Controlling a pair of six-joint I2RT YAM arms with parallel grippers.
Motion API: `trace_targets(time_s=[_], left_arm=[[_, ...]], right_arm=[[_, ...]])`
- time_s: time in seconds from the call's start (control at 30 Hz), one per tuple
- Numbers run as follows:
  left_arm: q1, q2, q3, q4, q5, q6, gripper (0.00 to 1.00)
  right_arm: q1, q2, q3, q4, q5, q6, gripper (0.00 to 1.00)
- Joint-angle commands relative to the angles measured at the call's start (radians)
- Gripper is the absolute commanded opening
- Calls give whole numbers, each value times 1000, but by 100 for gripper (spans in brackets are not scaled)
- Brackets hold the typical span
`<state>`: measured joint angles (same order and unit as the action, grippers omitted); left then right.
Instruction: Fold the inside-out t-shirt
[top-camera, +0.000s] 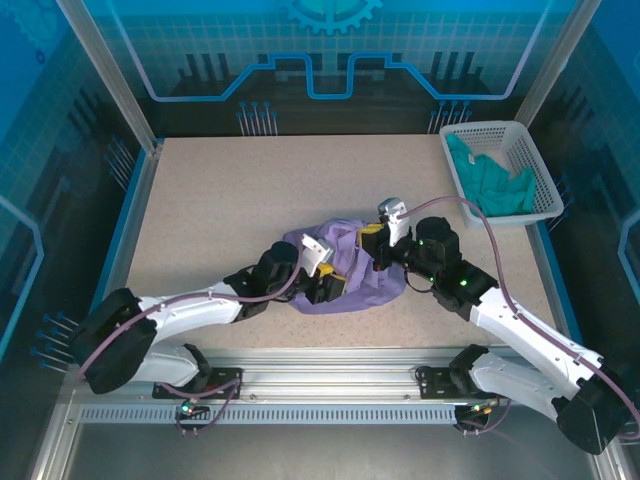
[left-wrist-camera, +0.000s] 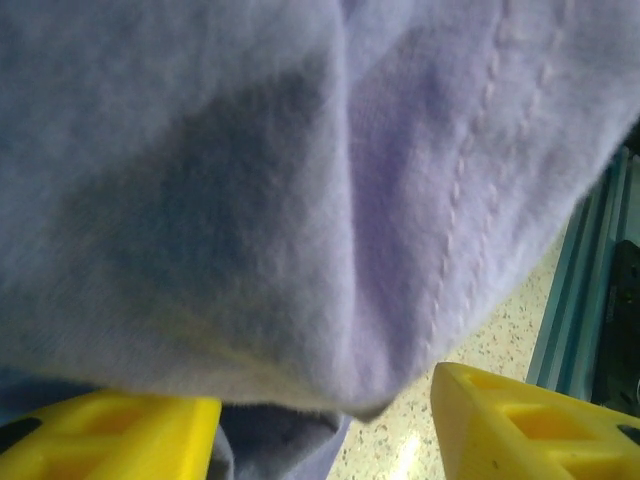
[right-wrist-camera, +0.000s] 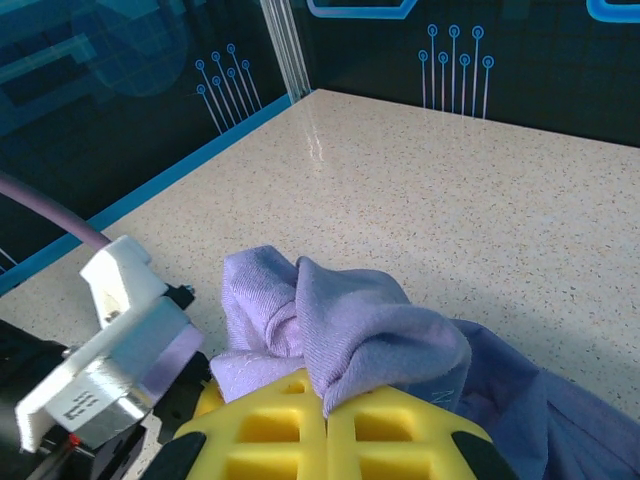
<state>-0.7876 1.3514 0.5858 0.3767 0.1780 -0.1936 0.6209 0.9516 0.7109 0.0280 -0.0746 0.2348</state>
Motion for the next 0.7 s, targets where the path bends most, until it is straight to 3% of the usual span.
trace_targets(time_s=[0.0, 0.17, 0.33, 0.47, 0.67], left_arm=[[-2, 31, 43, 111, 29, -25, 51], [1, 12, 37, 139, 6, -5, 23], [6, -108, -11, 64, -62, 39, 0], [17, -297, -50, -68, -175, 59, 0], [22, -416, -45, -127, -177, 47, 0]], right_arm=[[-10, -24, -14, 35, 12, 2, 0], [-12, -37, -19, 15, 31, -12, 0], [-21, -61, -19, -37, 82, -53, 0], [-30, -55, 14, -137, 187, -47, 0], [-7, 10, -9, -39, 49, -46, 0]])
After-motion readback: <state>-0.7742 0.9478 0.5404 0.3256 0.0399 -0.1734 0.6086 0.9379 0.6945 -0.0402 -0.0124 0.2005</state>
